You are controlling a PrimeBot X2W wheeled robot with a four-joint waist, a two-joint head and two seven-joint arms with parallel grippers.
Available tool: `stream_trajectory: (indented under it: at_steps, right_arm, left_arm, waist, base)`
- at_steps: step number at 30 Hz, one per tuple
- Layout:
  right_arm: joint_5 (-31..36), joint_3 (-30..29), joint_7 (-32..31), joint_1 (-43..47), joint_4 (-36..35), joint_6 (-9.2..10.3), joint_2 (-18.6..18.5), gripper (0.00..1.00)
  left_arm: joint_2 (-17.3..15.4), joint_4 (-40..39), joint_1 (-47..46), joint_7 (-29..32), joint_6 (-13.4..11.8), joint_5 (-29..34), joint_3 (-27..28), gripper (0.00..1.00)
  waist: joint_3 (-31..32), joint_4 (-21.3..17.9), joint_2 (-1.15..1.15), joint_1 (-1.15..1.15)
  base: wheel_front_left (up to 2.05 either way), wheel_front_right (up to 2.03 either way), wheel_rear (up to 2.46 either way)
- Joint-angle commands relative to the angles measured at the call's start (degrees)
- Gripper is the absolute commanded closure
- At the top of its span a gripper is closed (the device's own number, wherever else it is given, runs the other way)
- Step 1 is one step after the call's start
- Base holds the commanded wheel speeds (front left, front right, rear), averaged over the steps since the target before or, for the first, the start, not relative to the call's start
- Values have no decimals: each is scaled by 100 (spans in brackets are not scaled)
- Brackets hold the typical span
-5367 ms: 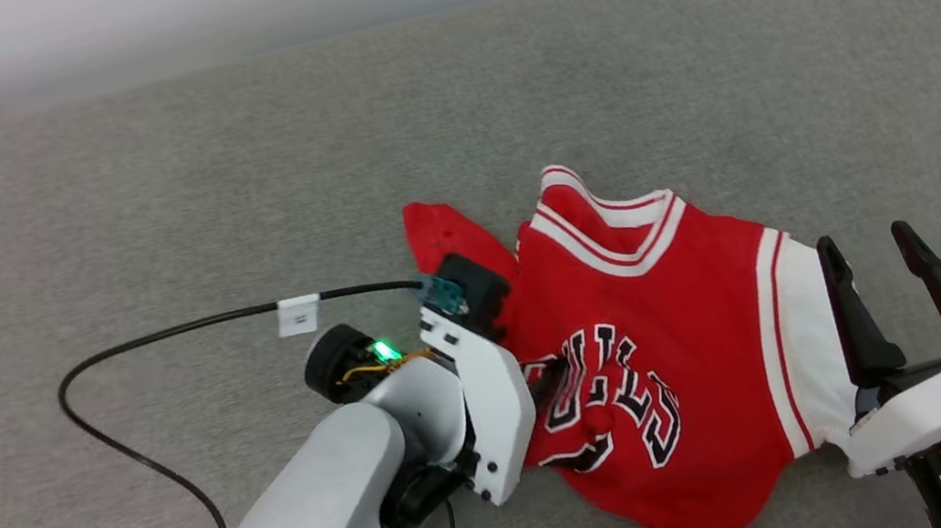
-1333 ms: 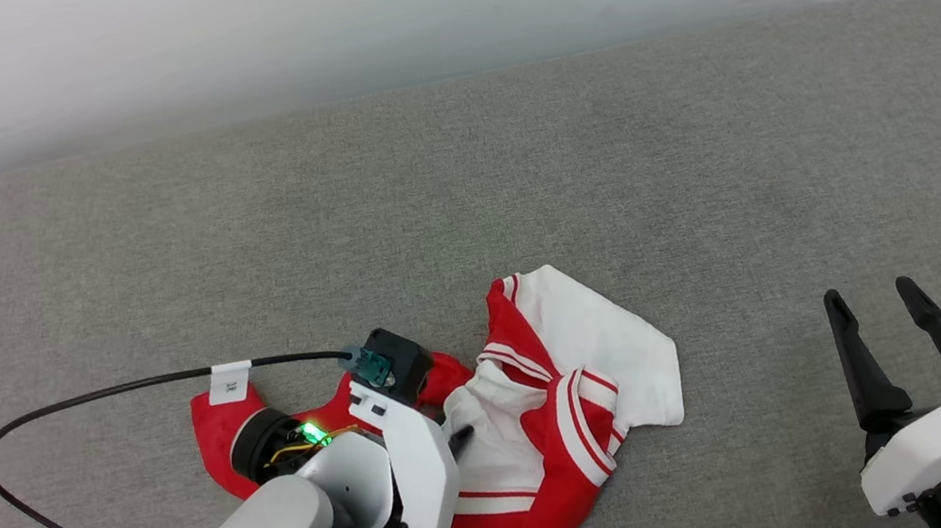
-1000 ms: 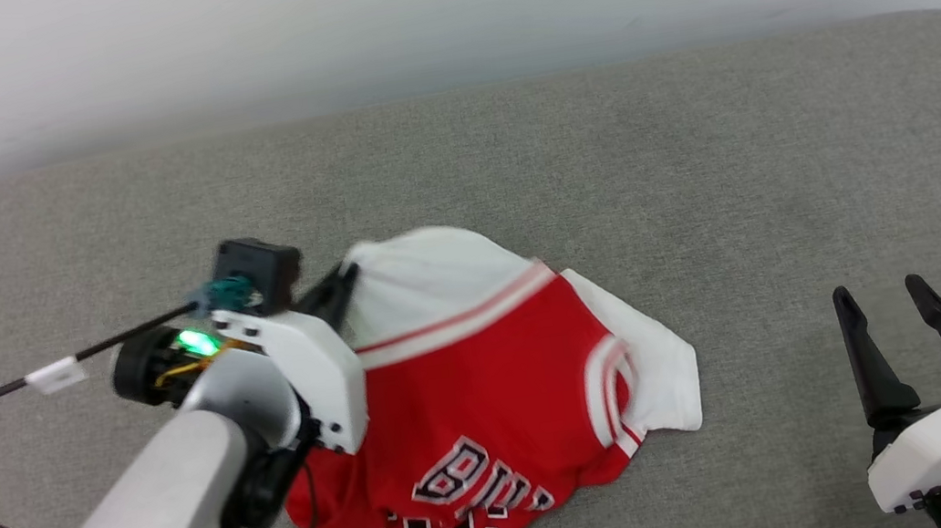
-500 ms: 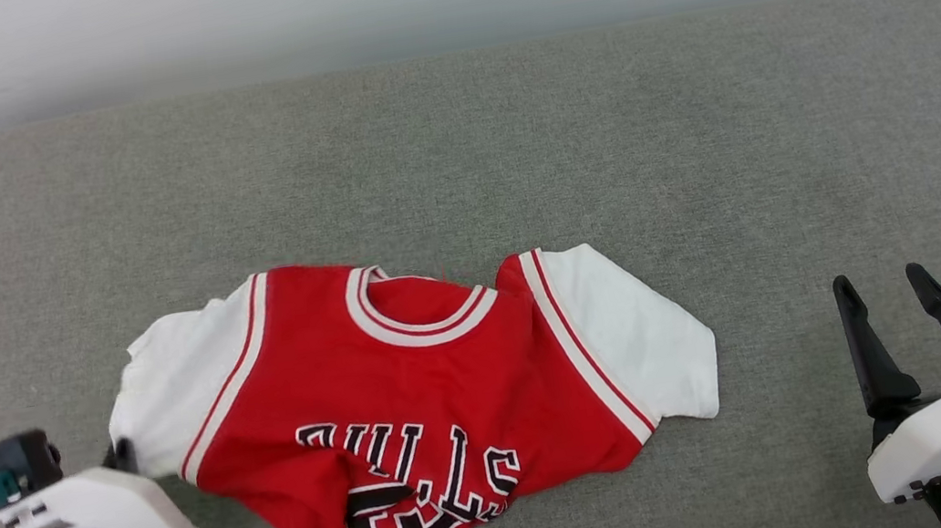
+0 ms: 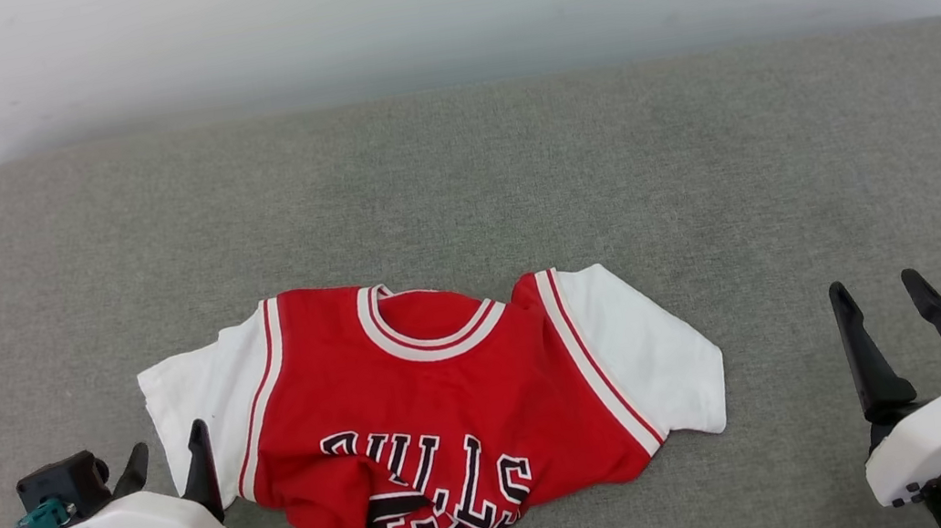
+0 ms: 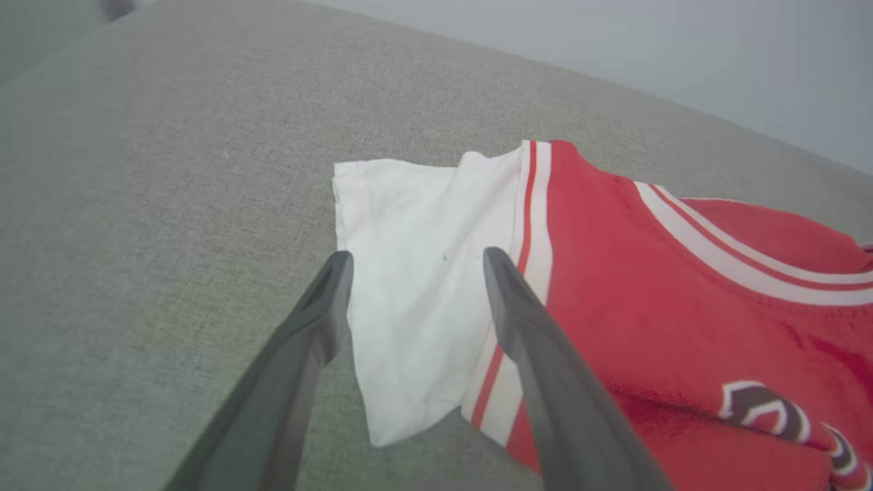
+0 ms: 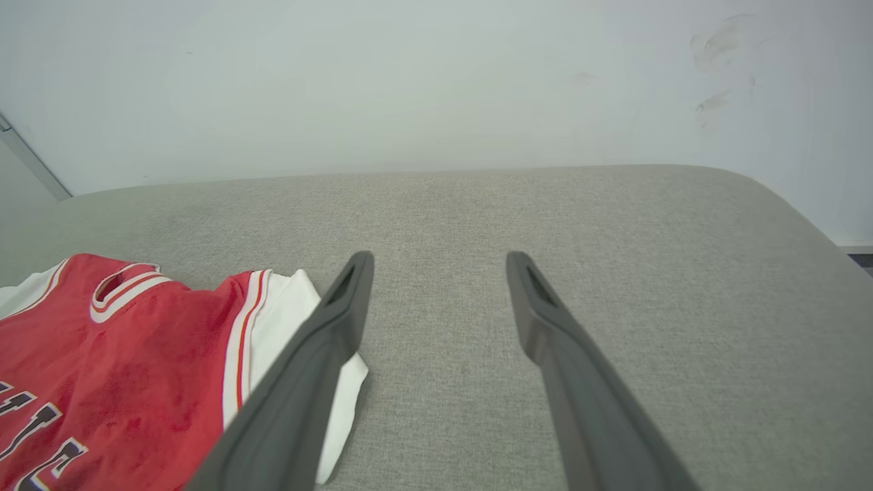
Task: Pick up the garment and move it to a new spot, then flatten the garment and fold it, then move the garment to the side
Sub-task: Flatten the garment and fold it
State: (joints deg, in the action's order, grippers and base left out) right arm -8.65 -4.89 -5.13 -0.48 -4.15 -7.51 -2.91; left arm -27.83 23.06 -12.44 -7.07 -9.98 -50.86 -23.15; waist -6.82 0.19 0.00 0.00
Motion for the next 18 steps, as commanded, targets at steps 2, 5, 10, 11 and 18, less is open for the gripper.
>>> stream_trajectory:
  at_steps: [2, 5, 10, 11, 18]
  right_arm:
    - [-26, 2, -29, 108, -2, 4, 4, 0]
    - [-26, 17, -67, 205, 10, 4, 4, 0]
    - [-19, 46, -119, 313, -17, 4, 4, 0]
    - [-14, 53, -128, 340, -36, 4, 4, 0]
    - [-45, -28, -342, 443, 4, 4, 4, 0]
  left_arm:
    - [-24, -124, -82, -332, -41, 271, -72, 0]
    - [-23, -349, -82, -553, -149, 579, -170, 0]
    - [-10, -746, 35, -707, -265, 953, -292, 0]
    - [-20, -840, 65, -728, -293, 1059, -325, 0]
    - [100, -1453, 309, -780, -520, 1347, -436, 0]
  waist:
    - [217, 33, 0, 0]
    - [388, 40, 0, 0]
    - [560, 37, 0, 0]
    - [590, 42, 0, 0]
    - [694, 117, 0, 0]
  base:
    - [0, 0, 0]
    - [0, 0, 0]
    - [0, 0, 0]
    - [0, 0, 0]
    - [0, 0, 0]
